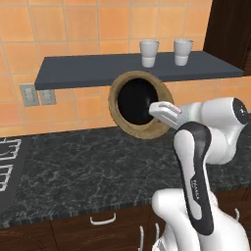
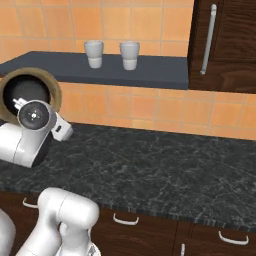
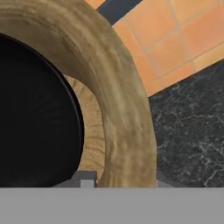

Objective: Pick up the bowls on the counter and stack them on top of one another in the open cabinet. Place the smaller bowl on top of the larger bowl.

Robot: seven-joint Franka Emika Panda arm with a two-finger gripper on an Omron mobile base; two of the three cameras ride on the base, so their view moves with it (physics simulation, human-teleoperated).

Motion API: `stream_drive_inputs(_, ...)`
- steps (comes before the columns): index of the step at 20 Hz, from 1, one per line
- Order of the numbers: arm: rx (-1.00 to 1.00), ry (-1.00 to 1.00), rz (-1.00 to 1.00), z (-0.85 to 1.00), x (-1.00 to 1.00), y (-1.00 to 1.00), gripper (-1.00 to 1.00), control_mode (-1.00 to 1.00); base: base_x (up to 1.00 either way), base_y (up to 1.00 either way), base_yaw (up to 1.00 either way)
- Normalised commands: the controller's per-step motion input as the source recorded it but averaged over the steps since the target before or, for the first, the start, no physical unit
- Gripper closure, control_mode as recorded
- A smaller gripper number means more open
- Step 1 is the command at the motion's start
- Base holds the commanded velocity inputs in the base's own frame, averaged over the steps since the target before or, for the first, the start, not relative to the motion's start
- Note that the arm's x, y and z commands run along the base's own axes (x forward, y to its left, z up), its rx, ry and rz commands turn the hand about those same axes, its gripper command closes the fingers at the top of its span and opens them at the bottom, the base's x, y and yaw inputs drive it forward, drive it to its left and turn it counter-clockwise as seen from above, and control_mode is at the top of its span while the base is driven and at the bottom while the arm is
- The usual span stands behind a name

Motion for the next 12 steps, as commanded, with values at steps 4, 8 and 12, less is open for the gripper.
stream_drive_inputs(4,-0.01,-0.03,-0.04,1.0,0.62,0.92,1.0,-1.0,0.0,0.0,0.0)
stream_drive_inputs(8,-0.04,0.05,-0.17,1.0,1.0,0.79,1.0,-1.0,0.0,0.0,0.0)
stream_drive_inputs(12,-0.03,0.18,-0.2,0.97,1.0,0.66,1.0,-1.0,0.0,0.0,0.0)
